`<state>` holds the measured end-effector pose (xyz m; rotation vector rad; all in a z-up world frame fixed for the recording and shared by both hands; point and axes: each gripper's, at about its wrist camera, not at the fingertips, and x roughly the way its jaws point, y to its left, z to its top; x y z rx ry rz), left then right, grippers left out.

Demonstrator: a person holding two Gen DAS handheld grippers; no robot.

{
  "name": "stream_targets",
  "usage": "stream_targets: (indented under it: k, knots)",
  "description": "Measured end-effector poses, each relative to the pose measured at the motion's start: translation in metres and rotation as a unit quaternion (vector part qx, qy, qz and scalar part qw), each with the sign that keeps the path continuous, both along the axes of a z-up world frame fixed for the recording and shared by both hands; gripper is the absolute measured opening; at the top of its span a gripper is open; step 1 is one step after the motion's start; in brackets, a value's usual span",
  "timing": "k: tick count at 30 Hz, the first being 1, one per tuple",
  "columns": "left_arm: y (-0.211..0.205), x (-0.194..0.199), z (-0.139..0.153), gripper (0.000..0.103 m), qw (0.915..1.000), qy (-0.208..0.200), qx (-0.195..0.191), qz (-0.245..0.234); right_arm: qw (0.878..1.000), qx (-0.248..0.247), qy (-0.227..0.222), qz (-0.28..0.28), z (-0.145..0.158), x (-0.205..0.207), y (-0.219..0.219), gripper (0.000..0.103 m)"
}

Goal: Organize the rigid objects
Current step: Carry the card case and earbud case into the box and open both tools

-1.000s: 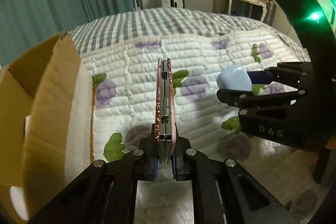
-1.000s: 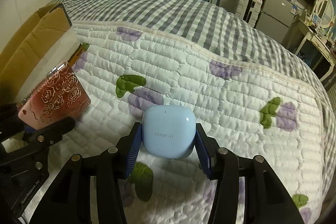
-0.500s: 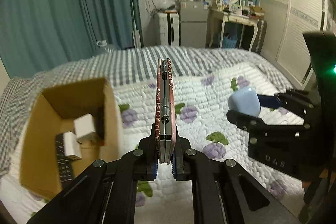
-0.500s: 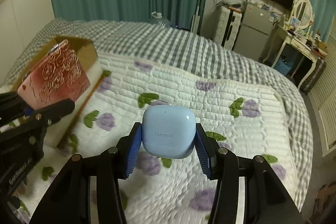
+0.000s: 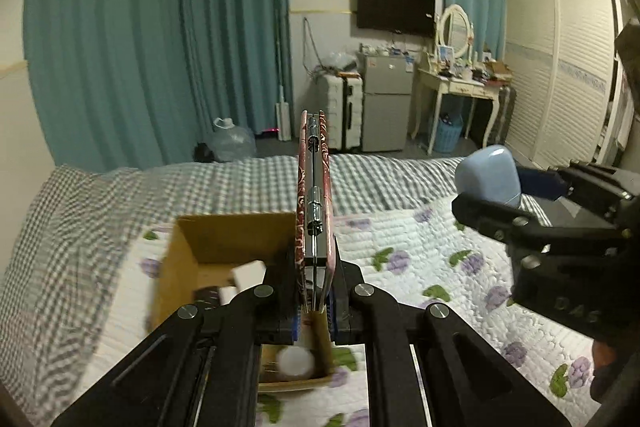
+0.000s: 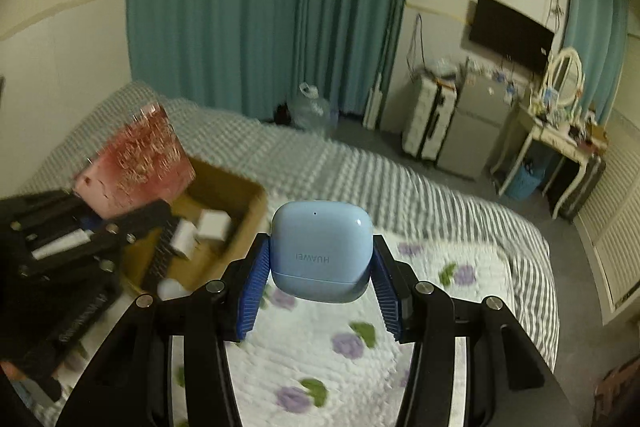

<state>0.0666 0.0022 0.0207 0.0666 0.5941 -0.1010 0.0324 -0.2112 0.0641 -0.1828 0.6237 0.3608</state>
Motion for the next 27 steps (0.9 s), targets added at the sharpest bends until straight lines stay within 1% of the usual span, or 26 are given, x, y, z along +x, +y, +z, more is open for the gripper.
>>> stream_targets:
  k: [4,6,9,15,19,22,27]
  knots:
    - [0.031,-0.004,0.004,0.010,0.9999,-0.007,0.005,0.013,1.000,0.008,-0.016,0.019,0.018,-0.009,0.034,0.049]
    - [0.046,-0.003,0.002,0.010,0.9998,-0.006,0.007,0.020,0.999,0.009,-0.018,0.029,0.020,-0.010,0.054,0.049]
    - [0.069,0.004,-0.005,0.010,0.9996,-0.001,0.010,0.028,0.999,0.011,-0.014,0.040,0.016,-0.006,0.080,0.049]
    - [0.099,0.029,-0.030,0.010,0.9990,0.018,0.016,0.038,0.999,0.008,0.008,0.046,-0.008,0.016,0.128,0.049]
    - [0.113,0.054,-0.054,0.010,0.9982,0.040,0.023,0.039,0.999,0.009,0.029,0.038,-0.029,0.041,0.144,0.049]
    - [0.115,0.071,-0.068,0.010,0.9974,0.054,0.035,0.032,0.999,0.008,0.044,0.029,-0.047,0.062,0.154,0.049]
    - [0.115,0.095,-0.095,0.010,0.9954,0.087,0.038,0.014,0.998,0.000,0.066,0.007,-0.078,0.091,0.162,0.049]
